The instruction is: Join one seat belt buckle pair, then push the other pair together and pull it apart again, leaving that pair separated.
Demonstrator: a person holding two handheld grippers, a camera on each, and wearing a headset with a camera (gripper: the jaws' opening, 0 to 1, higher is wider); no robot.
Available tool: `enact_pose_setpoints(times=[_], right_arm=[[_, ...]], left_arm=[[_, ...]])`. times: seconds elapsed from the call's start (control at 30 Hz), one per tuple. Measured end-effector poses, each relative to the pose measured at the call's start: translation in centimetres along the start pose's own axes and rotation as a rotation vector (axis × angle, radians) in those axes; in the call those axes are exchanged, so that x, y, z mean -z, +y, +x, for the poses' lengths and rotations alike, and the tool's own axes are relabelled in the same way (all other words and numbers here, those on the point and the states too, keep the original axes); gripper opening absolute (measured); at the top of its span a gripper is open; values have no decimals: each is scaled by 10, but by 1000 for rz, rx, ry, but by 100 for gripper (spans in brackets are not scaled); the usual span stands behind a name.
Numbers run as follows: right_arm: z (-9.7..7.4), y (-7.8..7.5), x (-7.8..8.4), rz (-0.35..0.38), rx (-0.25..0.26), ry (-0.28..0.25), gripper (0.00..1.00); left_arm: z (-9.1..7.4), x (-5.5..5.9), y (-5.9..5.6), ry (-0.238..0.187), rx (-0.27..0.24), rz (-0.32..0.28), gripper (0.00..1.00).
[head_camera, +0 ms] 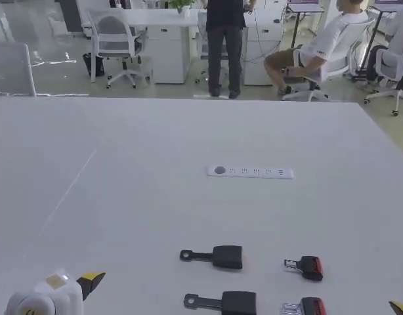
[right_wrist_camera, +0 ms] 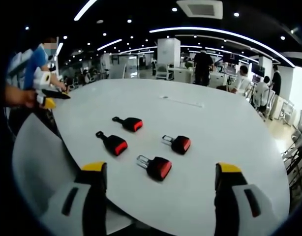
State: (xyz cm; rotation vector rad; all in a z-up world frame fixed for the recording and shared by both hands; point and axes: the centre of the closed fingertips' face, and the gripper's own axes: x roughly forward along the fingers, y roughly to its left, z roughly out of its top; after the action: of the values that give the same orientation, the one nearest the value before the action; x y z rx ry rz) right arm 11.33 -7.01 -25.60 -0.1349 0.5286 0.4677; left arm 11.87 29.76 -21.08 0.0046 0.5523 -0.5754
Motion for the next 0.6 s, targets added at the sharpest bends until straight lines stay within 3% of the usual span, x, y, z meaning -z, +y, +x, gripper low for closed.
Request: enact_pose_setpoints(times=[0.6], right_arm=[[2, -2, 1, -7, -4, 11, 94]], left_arm=[[5, 2, 2, 9, 11, 11, 100]])
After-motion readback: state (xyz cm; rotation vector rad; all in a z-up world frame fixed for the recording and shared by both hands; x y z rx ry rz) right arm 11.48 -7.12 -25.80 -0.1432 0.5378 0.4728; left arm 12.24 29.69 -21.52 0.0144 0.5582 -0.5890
